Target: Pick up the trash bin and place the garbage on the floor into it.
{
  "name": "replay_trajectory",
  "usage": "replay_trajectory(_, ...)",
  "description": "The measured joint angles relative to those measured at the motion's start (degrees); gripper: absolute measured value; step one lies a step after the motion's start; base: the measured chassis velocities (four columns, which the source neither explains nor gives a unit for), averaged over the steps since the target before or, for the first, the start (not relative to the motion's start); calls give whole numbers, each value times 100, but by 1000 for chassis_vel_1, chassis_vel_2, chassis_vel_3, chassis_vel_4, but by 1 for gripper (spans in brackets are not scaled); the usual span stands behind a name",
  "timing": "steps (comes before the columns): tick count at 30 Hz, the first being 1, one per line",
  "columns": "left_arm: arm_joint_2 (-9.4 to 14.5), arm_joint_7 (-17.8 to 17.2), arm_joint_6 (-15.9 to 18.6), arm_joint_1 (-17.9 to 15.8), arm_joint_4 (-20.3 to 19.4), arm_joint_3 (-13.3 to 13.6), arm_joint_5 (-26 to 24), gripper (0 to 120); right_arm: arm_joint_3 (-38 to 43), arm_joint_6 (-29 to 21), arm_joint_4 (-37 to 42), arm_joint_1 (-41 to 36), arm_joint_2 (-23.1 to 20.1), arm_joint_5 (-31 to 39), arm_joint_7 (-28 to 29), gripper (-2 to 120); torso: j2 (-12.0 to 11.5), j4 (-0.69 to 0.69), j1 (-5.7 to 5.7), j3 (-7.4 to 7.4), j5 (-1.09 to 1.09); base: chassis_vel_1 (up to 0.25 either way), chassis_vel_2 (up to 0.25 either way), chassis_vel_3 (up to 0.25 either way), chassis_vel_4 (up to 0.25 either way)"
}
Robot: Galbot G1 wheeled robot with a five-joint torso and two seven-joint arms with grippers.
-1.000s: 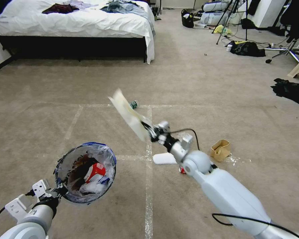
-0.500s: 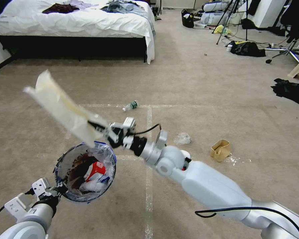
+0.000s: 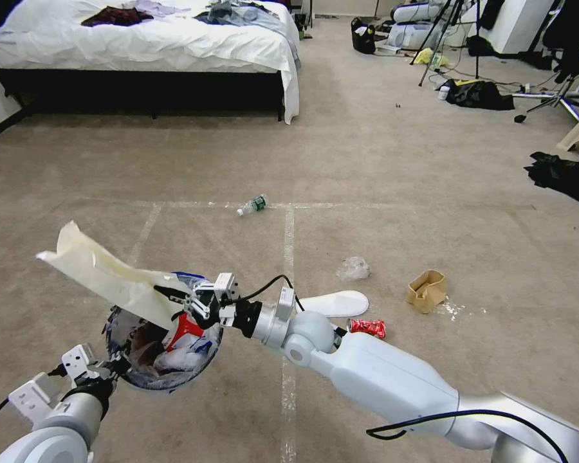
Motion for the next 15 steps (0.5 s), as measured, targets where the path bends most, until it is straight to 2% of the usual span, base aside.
replay_trajectory(6,-2,0,0,2,5,2,-7,0,-3,65,-158,-93,30,-192,76,0,0,0,0,0,0,0,0,0,0)
replay_trajectory(9,-16,0,-4,8,6,16,-4,0,8,65,-179,-133,26,-264,97,7,0,0,0,0,0,0,0,0,0)
replay_trajectory(11,-21,1,-7,17,6,20,0,0,23,65,-186,-168,26,-296,108,17,0,0,0,0,0,0,0,0,0)
replay_trajectory(12,-21,1,-7,17,6,20,0,0,23,65,-186,-168,26,-296,108,17,0,0,0,0,0,0,0,0,0)
replay_trajectory(14,-25,4,-12,32,5,20,3,0,43,65,-190,-197,20,-340,124,29,0,0,0,0,0,0,0,0,0)
replay_trajectory(15,-25,4,-12,32,5,20,3,0,43,65,-190,-197,20,-340,124,29,0,0,0,0,0,0,0,0,0)
